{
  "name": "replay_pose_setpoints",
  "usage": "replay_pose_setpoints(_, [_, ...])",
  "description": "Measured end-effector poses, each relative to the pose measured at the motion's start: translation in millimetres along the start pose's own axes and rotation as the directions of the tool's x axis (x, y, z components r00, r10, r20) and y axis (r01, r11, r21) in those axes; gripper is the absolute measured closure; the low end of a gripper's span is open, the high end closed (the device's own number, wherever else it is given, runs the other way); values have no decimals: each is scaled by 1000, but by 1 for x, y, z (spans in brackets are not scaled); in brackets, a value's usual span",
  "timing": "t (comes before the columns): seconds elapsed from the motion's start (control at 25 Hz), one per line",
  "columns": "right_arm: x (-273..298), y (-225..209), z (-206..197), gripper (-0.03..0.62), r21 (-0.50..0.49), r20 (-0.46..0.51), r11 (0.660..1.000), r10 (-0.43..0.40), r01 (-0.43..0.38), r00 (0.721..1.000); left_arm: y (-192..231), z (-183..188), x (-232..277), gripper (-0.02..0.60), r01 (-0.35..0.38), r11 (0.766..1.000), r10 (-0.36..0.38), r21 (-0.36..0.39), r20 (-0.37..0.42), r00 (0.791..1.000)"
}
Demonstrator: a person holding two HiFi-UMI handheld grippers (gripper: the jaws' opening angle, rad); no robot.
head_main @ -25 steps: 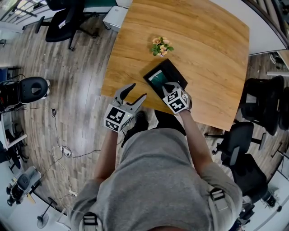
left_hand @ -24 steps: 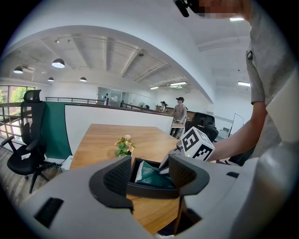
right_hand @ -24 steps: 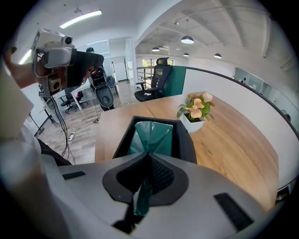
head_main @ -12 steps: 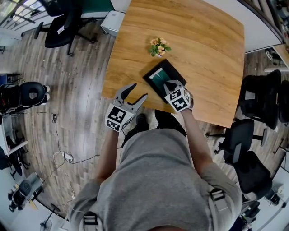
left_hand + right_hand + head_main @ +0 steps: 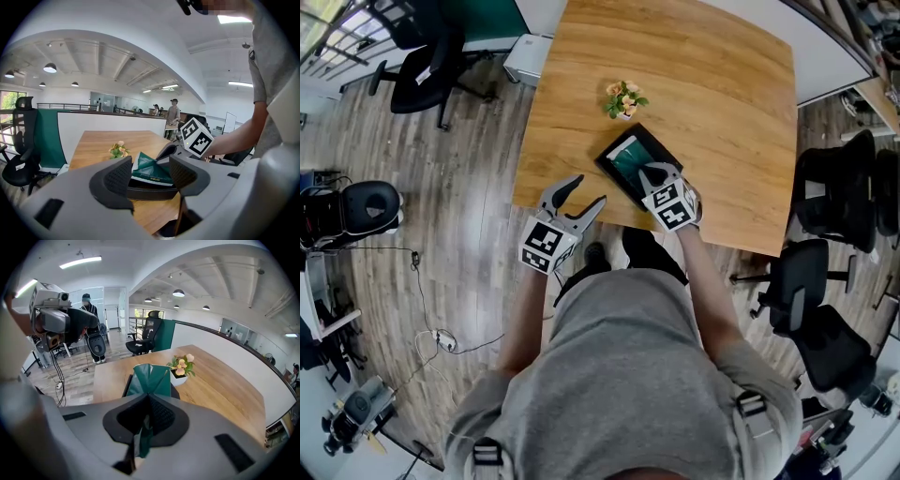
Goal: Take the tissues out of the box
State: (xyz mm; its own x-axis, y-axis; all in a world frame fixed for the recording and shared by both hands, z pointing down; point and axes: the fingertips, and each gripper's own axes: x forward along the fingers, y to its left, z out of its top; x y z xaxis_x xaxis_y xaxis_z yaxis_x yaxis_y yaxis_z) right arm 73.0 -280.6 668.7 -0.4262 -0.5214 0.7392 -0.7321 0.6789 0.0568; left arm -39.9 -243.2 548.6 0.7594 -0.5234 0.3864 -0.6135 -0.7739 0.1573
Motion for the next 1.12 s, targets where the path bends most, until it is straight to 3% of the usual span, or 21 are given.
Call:
replay_pose_setpoints(0.48, [-35,9,15,580,15,58,996,-88,88,994,-17,4,-30,318,30,999,-32,45,26,999])
replay_pose_setpoints(1.12, [-86,35,34,582,39,137,975,-224,220,965,-37,-9,-80,318,79,992,-83,100,41,996])
